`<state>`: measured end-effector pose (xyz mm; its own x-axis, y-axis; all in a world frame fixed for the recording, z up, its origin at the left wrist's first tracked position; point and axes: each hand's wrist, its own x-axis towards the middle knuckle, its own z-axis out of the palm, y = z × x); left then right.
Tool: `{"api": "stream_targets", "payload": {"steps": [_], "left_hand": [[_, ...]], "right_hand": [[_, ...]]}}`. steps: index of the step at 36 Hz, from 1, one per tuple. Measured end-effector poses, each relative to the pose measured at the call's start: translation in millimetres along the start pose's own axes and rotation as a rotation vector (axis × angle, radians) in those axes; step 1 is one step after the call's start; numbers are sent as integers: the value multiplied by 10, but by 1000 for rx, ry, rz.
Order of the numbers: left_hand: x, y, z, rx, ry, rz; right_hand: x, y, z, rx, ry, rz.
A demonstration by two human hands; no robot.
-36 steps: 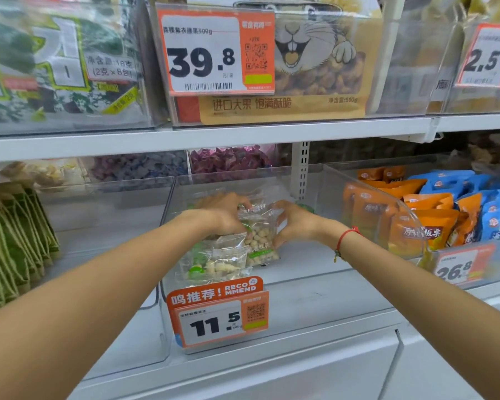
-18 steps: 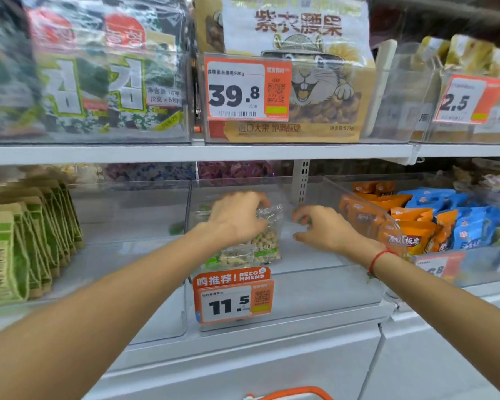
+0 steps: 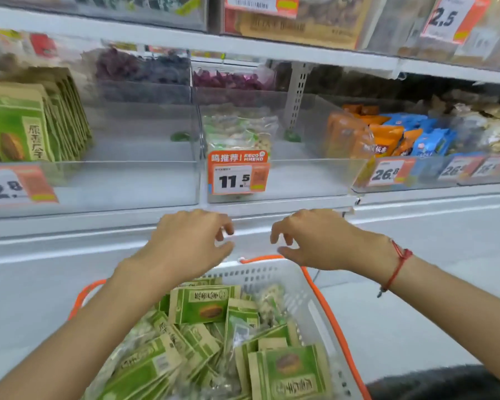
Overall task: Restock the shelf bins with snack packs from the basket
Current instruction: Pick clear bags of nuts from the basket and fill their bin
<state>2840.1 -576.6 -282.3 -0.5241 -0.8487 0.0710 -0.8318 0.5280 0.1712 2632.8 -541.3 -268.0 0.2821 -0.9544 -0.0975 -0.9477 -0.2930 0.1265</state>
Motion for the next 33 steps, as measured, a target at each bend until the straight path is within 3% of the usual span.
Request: {"api": "stream_targets", "payload": {"steps": [5,9,14,20,26,30,33], "left_hand": [[-308,-118,686,24,-209,-51],[-537,-222,1219,-93,-387,-28],[-774,-515,1771,-45,-483,-62],[-959,-843,1987,-19,-572,-156],[-920,-778,2010,-101,-527,-218],[-823,-638,1972,-126,-479,-243],[-755,-512,1941,-286,-388,-219]], "right_hand": [[66,-247,644,120,-351,17],[78,-381,1215,239,-500,38],[-22,-511,1802,455,-479,107],[24,-631,1991,643,-493,209],[316,-703,2050,395,-570,237],[426,-679,1984,508,-594,163],[419,-580,1913,713,-457,161]]}}
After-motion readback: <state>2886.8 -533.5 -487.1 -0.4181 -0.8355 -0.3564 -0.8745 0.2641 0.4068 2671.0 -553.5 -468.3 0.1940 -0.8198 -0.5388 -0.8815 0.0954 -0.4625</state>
